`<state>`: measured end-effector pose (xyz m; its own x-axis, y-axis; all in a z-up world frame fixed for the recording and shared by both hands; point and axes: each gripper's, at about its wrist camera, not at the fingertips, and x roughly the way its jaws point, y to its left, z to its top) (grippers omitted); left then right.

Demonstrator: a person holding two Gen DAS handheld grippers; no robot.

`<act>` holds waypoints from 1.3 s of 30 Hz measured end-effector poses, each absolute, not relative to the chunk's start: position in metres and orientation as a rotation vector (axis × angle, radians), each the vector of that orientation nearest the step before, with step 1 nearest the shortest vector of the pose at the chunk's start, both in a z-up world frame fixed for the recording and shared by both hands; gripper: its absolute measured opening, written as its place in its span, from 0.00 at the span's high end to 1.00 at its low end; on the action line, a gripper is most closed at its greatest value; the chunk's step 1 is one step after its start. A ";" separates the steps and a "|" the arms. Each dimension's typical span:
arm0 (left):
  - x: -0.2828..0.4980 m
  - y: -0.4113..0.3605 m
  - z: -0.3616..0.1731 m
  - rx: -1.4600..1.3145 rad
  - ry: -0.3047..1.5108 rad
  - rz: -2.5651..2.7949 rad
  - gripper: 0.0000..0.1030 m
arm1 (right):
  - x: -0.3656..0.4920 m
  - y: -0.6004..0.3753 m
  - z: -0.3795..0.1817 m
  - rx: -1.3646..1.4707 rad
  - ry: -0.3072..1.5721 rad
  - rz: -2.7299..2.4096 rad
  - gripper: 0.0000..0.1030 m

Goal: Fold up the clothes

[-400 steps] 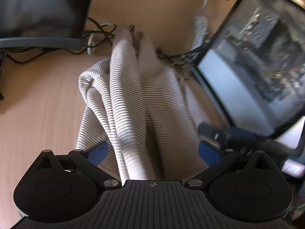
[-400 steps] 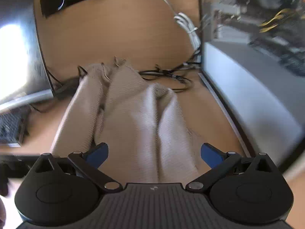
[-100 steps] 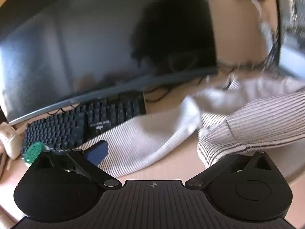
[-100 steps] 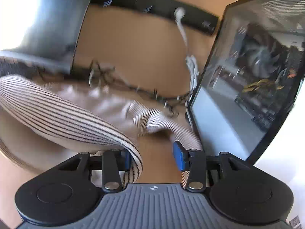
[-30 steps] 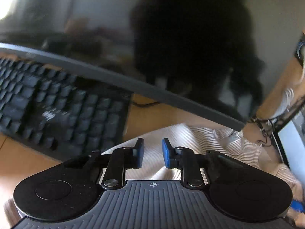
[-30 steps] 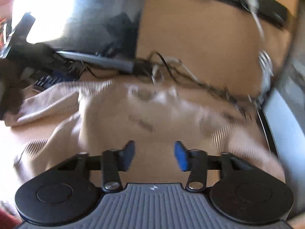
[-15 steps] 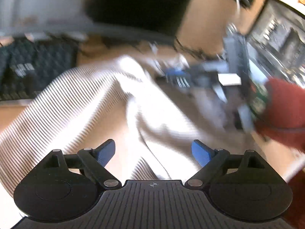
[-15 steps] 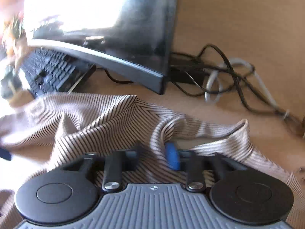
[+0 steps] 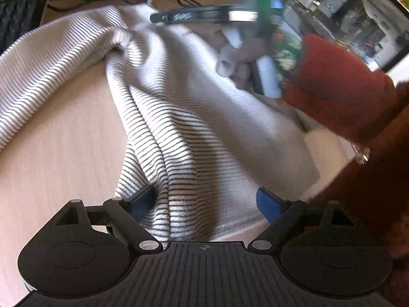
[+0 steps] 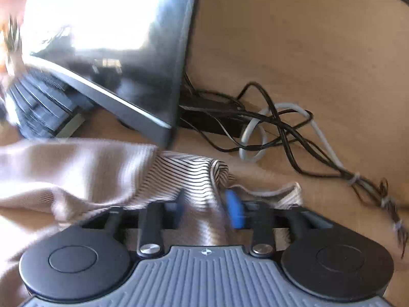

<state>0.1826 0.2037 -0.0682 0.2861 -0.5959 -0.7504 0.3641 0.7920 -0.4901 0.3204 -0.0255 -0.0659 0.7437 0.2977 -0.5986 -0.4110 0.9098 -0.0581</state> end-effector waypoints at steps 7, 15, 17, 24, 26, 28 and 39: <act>0.200 0.236 -0.031 -0.255 0.946 -0.586 0.05 | 0.225 -0.068 -0.051 -0.119 0.634 0.218 0.29; 0.263 0.174 -0.031 -0.234 0.711 -0.534 0.02 | 0.188 -0.108 -0.085 -0.035 0.783 0.018 0.30; 0.267 0.154 -0.040 -0.153 0.674 -0.533 0.02 | 0.183 -0.106 -0.085 -0.026 0.778 0.011 0.30; 0.256 0.140 -0.085 -0.017 0.763 -0.515 0.02 | 0.170 -0.106 -0.091 -0.005 0.750 0.017 0.30; 0.240 0.147 -0.085 -0.024 0.763 -0.529 0.01 | 0.159 -0.106 -0.091 -0.017 0.755 0.045 0.29; 0.222 0.150 -0.085 -0.028 0.765 -0.547 0.00 | 0.147 -0.106 -0.091 -0.032 0.767 0.078 0.29; 0.201 0.180 -0.054 -0.216 0.777 -0.495 0.00 | 0.169 -0.101 -0.037 -0.131 0.747 0.198 0.30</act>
<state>0.2008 0.1805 -0.0542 0.6064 -0.5017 -0.6170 0.3463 0.8650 -0.3631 0.1686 -0.1009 -0.0365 0.7163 0.1321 -0.6852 -0.2252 0.9731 -0.0478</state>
